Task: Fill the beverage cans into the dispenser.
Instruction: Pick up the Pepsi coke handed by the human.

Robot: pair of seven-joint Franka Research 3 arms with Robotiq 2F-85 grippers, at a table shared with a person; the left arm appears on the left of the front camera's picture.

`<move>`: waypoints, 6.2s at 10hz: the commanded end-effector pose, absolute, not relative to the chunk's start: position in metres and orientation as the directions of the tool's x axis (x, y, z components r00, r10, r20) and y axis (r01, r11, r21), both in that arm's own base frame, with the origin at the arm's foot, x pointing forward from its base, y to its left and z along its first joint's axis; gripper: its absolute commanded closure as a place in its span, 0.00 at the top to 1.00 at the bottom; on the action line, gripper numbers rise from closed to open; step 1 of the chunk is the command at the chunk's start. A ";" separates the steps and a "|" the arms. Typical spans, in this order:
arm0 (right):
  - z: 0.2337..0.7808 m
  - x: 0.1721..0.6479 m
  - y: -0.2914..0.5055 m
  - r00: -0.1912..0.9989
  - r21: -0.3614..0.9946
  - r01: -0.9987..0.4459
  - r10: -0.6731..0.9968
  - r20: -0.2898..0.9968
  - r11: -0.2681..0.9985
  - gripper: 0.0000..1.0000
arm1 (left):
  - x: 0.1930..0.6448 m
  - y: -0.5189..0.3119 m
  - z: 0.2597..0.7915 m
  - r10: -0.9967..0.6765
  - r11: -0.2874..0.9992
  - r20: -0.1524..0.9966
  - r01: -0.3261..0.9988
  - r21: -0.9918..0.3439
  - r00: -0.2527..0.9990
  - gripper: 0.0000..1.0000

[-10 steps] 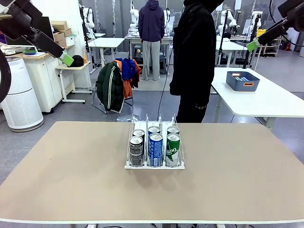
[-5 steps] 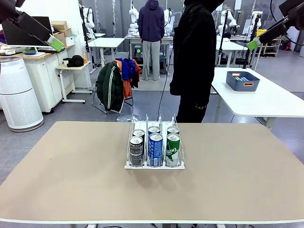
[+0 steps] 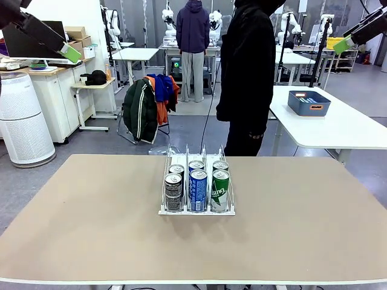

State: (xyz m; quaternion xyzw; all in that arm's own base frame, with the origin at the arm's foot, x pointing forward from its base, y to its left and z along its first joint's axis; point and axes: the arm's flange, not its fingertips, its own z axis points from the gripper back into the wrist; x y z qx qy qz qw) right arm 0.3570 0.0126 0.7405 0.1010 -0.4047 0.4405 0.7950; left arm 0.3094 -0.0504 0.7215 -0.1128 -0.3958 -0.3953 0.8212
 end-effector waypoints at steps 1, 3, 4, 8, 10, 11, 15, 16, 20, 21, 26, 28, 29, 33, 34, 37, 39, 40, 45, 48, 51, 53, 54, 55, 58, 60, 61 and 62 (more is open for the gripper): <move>0.740 0.365 0.015 0.313 -0.177 -0.783 0.624 0.716 0.596 1.00 | 0.308 -0.043 0.717 -0.548 0.644 0.768 0.753 0.133 0.333 1.00; 0.741 0.357 0.013 0.284 -0.196 -0.782 0.619 0.732 0.592 1.00 | 0.309 -0.050 0.722 -0.560 0.662 0.739 0.739 0.128 0.374 1.00; 0.741 0.357 0.013 0.284 -0.196 -0.782 0.619 0.732 0.592 1.00 | 0.309 -0.050 0.722 -0.560 0.662 0.739 0.739 0.128 0.374 1.00; 0.741 0.357 0.013 0.284 -0.196 -0.782 0.619 0.732 0.592 1.00 | 0.309 -0.050 0.722 -0.560 0.662 0.739 0.739 0.128 0.374 1.00; 0.741 0.357 0.013 0.284 -0.196 -0.782 0.619 0.732 0.592 1.00 | 0.309 -0.050 0.722 -0.560 0.662 0.739 0.739 0.128 0.374 1.00; 0.741 0.357 0.013 0.284 -0.196 -0.782 0.619 0.732 0.592 1.00 | 0.309 -0.050 0.722 -0.560 0.662 0.739 0.739 0.128 0.374 1.00; 0.741 0.357 0.013 0.284 -0.196 -0.782 0.619 0.732 0.592 1.00 | 0.309 -0.050 0.722 -0.560 0.662 0.739 0.739 0.128 0.374 1.00; 0.741 0.357 0.013 0.284 -0.196 -0.782 0.619 0.732 0.592 1.00 | 0.309 -0.050 0.722 -0.560 0.662 0.739 0.739 0.128 0.374 1.00; 0.741 0.357 0.013 0.284 -0.196 -0.782 0.619 0.732 0.592 1.00 | 0.309 -0.050 0.722 -0.560 0.662 0.739 0.739 0.128 0.374 1.00; 0.741 0.357 0.013 0.284 -0.196 -0.782 0.619 0.732 0.592 1.00 | 0.309 -0.050 0.722 -0.560 0.662 0.739 0.739 0.128 0.374 1.00; 0.741 0.357 0.013 0.284 -0.196 -0.782 0.619 0.732 0.592 1.00 | 0.309 -0.050 0.722 -0.560 0.662 0.739 0.739 0.128 0.374 1.00; 0.741 0.357 0.013 0.284 -0.196 -0.782 0.619 0.732 0.592 1.00 | 0.309 -0.050 0.722 -0.560 0.662 0.739 0.739 0.128 0.374 1.00; 0.741 0.357 0.013 0.284 -0.196 -0.782 0.619 0.732 0.592 1.00 | 0.309 -0.050 0.722 -0.560 0.662 0.739 0.739 0.128 0.374 1.00; 0.741 0.357 0.013 0.284 -0.196 -0.782 0.619 0.732 0.592 1.00 | 0.309 -0.050 0.722 -0.560 0.662 0.739 0.739 0.128 0.374 1.00; 0.741 0.357 0.013 0.284 -0.196 -0.782 0.619 0.732 0.592 1.00 | 0.309 -0.050 0.722 -0.560 0.662 0.739 0.739 0.128 0.374 1.00; 0.741 0.357 0.013 0.284 -0.196 -0.782 0.619 0.732 0.592 1.00 | 0.309 -0.050 0.722 -0.560 0.662 0.739 0.739 0.128 0.374 1.00; 0.741 0.357 0.013 0.284 -0.196 -0.782 0.619 0.732 0.592 1.00 | 0.309 -0.050 0.722 -0.560 0.662 0.739 0.739 0.128 0.374 1.00; 0.741 0.357 0.013 0.284 -0.196 -0.782 0.619 0.732 0.592 1.00 | 0.309 -0.050 0.722 -0.560 0.662 0.739 0.739 0.128 0.374 1.00; 0.741 0.357 0.013 0.284 -0.196 -0.782 0.619 0.732 0.592 1.00 | 0.309 -0.050 0.722 -0.560 0.662 0.739 0.739 0.128 0.374 1.00; 0.741 0.357 0.013 0.284 -0.196 -0.782 0.619 0.732 0.592 1.00 | 0.309 -0.050 0.722 -0.560 0.662 0.739 0.739 0.128 0.374 1.00; 0.741 0.357 0.013 0.284 -0.196 -0.782 0.619 0.732 0.592 1.00 | 0.309 -0.050 0.722 -0.560 0.662 0.739 0.739 0.128 0.374 1.00; 0.741 0.357 0.013 0.284 -0.196 -0.782 0.619 0.732 0.592 1.00 | 0.309 -0.050 0.722 -0.560 0.662 0.739 0.739 0.128 0.374 1.00; 0.741 0.357 0.013 0.284 -0.196 -0.782 0.619 0.732 0.592 1.00 | 0.309 -0.050 0.722 -0.560 0.662 0.739 0.739 0.128 0.374 1.00; 0.741 0.357 0.013 0.284 -0.196 -0.782 0.619 0.732 0.592 1.00 | 0.309 -0.050 0.722 -0.560 0.662 0.739 0.739 0.128 0.374 1.00; 0.741 0.357 0.013 0.284 -0.196 -0.782 0.619 0.732 0.592 1.00 | 0.309 -0.050 0.722 -0.560 0.662 0.739 0.739 0.128 0.374 1.00; 0.741 0.357 0.013 0.284 -0.196 -0.782 0.619 0.732 0.592 1.00 | 0.309 -0.050 0.722 -0.560 0.662 0.739 0.739 0.128 0.374 1.00; 0.741 0.357 0.013 0.284 -0.196 -0.782 0.619 0.732 0.592 1.00 | 0.309 -0.050 0.722 -0.560 0.662 0.739 0.739 0.128 0.374 1.00; 0.741 0.357 0.013 0.284 -0.196 -0.782 0.619 0.732 0.592 1.00 | 0.309 -0.050 0.722 -0.560 0.662 0.739 0.739 0.128 0.374 1.00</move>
